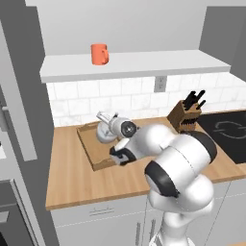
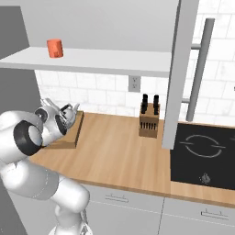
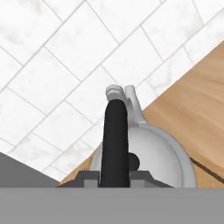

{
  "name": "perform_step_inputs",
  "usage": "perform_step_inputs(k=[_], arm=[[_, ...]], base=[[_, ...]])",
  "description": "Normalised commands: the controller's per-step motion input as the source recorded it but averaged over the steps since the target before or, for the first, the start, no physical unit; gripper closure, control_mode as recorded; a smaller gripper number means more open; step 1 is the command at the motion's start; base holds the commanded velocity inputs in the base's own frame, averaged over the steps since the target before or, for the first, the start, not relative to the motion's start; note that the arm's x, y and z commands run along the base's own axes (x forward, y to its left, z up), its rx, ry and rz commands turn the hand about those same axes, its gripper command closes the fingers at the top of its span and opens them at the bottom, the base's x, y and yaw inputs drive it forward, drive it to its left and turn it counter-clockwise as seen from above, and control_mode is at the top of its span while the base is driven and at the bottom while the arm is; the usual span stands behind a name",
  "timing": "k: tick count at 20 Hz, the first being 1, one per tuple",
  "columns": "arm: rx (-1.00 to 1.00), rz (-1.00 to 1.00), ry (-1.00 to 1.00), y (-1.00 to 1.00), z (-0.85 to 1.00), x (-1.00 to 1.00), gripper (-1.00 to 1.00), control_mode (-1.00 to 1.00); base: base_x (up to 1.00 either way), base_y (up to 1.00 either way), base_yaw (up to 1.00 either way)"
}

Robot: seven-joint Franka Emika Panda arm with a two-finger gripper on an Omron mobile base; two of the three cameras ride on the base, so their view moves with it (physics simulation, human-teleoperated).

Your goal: Pick the kettle from the counter and place it on the tray. Then pick the mug from the cabinet and place it on the tray. Then close the cabinet doors.

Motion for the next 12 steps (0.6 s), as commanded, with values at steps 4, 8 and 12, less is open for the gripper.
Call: perform_step_inputs(k=[4, 8, 12], arm=[[-0.01, 0.09, 0.22, 0.23, 0.04, 0.01, 1.00, -1.00], [-0.01, 0.06, 0.13, 0.19, 0.00, 0.08, 1.00, -1.00], [-0.01, 0.01, 0.03, 0.11, 0.00, 0.10, 1.00, -1.00]], base=[[0.00, 0.00, 0.00], [0.00, 0.00, 0.00], [0.00, 0.00, 0.00]])
